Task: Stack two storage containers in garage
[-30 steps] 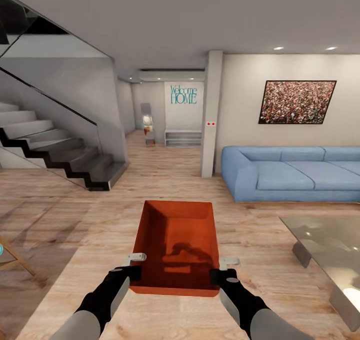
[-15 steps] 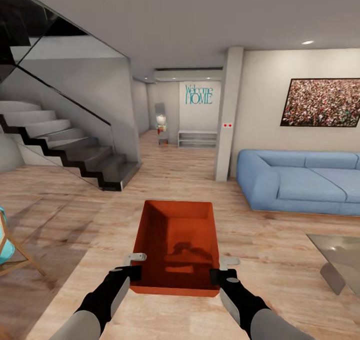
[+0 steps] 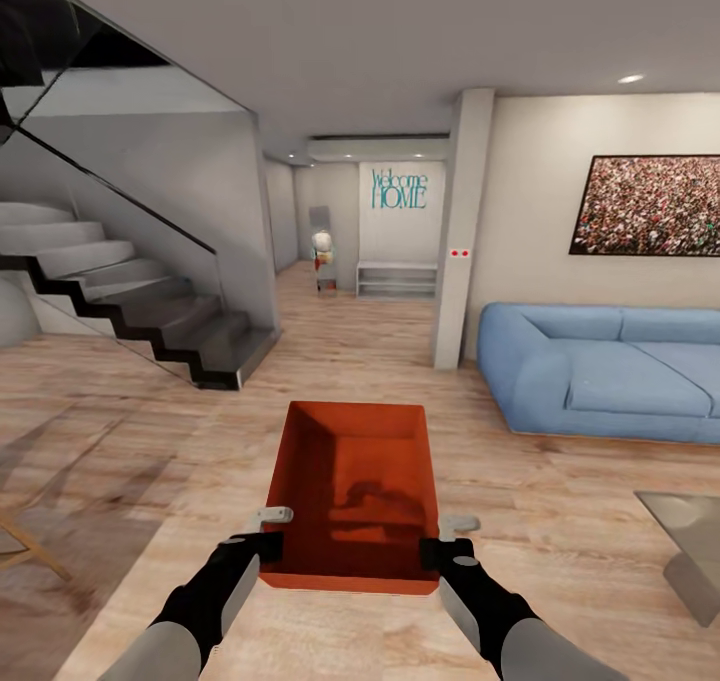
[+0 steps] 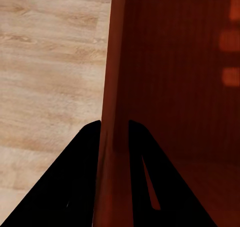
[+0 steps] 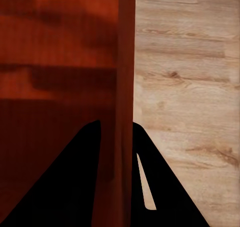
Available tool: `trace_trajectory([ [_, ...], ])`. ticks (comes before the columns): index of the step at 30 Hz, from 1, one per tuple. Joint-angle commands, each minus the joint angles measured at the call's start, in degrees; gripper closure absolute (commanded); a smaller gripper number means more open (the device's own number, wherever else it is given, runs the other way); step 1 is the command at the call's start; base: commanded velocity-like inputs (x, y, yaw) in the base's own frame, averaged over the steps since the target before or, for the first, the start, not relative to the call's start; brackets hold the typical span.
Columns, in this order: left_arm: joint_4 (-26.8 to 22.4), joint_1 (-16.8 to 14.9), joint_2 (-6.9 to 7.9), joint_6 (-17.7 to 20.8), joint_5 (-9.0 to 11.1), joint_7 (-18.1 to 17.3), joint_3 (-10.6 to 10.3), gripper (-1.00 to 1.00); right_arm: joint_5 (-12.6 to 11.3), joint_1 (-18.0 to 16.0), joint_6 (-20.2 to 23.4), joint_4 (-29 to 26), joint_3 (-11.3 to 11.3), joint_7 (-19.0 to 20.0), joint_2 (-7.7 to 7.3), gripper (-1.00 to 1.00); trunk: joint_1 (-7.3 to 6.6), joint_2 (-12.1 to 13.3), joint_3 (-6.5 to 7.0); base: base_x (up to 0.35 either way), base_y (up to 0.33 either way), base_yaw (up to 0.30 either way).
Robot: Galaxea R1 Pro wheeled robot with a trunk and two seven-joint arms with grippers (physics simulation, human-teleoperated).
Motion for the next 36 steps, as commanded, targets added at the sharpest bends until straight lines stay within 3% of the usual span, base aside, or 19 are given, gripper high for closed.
trace_trajectory([
  [1, -0.13, 0.00, 0.07, 0.47, -1.04, 2.31, 0.81, 1.00, 0.45, -0.02, 0.27, -0.21, -0.72, -1.13, -0.12, 1.00, 0.05, -0.04, -0.02, 0.323, 0.000, 0.000],
  [36, -0.22, 0.00, 0.09, 0.47, -1.04, 2.31, 0.88, 1.00, 0.50, -0.02, 0.11, -0.20, -0.76, -1.13, -0.12, 1.00, 0.05, -0.04, -0.02, 0.323, 0.000, 0.000],
])
